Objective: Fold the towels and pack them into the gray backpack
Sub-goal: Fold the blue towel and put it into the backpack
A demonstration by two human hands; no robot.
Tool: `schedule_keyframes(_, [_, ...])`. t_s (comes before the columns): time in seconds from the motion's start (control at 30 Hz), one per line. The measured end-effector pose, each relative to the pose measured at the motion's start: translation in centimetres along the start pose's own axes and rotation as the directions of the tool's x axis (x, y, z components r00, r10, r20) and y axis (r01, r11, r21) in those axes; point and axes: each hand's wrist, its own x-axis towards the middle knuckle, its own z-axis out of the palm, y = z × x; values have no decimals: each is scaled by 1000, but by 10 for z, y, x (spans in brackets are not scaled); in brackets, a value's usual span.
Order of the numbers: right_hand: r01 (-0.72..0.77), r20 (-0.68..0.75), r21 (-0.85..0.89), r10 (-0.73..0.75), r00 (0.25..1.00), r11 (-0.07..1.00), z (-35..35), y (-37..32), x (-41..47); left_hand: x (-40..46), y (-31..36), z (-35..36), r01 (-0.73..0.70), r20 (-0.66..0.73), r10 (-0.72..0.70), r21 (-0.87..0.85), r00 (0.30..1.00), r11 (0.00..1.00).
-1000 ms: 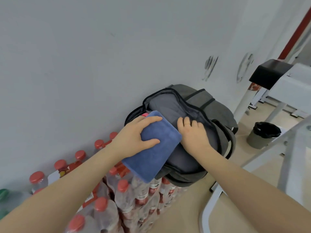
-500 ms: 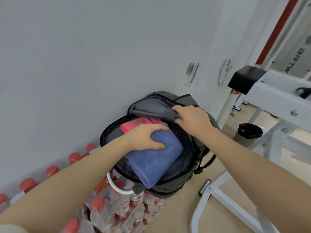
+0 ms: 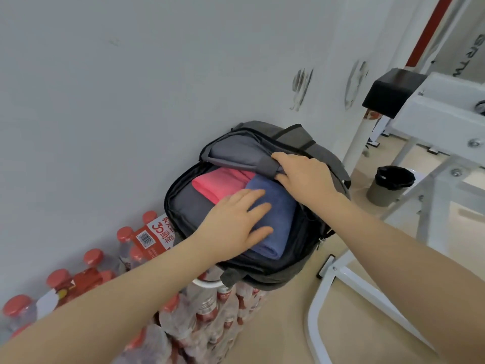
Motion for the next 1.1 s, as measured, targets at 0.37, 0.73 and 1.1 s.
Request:
schedule_keyframes(0.37, [33,-23,-70,-35,999,997,1,-5,-12,22,-18,32,-149,350,103,107,931,983])
schedule_keyframes(0.73, [92,-101,28,-89,991,995,7,-5,-17,45,-18,30,61,437,-105,114,893,992])
schedule_keyframes(1.1, [-26,171,-3,26,985,1000,39,-58,-52,-69,-64,-32,174,147,-177,28,973,984])
